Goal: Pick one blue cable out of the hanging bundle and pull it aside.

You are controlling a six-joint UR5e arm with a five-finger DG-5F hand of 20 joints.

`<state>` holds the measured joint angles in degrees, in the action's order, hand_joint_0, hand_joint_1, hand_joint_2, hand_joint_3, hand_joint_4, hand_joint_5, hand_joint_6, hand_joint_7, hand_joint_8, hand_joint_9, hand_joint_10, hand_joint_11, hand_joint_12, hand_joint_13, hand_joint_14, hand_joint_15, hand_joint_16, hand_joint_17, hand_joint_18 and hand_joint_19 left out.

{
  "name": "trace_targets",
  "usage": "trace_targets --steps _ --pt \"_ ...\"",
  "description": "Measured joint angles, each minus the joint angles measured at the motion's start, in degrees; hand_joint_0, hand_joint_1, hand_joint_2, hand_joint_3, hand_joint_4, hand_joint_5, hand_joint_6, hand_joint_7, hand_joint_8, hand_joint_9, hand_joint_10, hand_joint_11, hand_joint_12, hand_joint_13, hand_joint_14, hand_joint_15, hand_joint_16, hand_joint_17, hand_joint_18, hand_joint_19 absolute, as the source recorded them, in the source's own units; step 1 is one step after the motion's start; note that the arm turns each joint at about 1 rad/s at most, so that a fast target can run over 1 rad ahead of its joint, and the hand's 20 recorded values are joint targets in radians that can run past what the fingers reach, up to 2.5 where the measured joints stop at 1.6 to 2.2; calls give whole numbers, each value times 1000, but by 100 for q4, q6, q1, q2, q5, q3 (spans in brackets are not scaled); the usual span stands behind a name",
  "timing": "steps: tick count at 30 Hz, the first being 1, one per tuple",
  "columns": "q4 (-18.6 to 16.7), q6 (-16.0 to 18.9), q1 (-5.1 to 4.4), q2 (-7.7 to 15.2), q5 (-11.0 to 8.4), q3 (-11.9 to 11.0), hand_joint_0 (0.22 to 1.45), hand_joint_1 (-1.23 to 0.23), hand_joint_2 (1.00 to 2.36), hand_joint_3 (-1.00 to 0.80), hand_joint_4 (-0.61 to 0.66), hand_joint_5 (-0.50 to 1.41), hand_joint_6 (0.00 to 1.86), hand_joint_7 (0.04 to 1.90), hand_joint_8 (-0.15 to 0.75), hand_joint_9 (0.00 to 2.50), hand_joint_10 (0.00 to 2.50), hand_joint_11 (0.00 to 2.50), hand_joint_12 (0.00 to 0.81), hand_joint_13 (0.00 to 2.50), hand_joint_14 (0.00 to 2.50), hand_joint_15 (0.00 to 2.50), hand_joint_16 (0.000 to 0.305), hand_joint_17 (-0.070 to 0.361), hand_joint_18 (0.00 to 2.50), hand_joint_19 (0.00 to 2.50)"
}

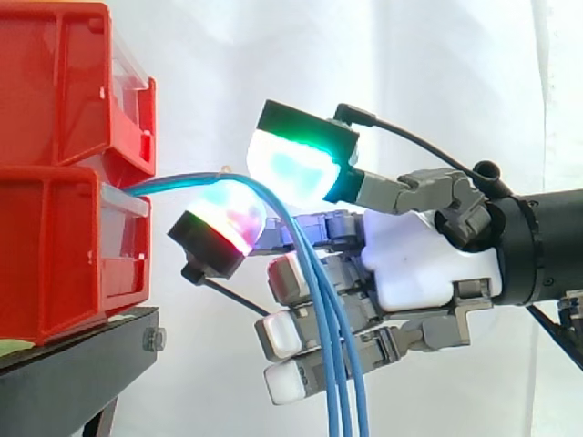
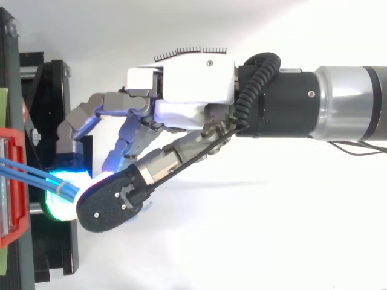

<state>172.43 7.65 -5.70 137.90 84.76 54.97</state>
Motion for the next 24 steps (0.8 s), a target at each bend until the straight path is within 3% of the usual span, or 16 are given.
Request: trace_targets --steps 10,21,24 --pt "60 -2 19 0 48 -59 600 -871 1000 -500 -85 -98 936 880 203 1136 22 685 219 962 25 545 41 93 680 410" --pt "128 -9 19 0 54 -59 531 -905 1000 -500 -229 -75 891 932 194 1154 20 592 206 975 22 529 40 90 703 407" --pt "159 -9 21 0 56 -59 454 -832 1000 -500 -224 -64 869 944 209 1178 20 558 229 1009 21 518 44 100 741 399"
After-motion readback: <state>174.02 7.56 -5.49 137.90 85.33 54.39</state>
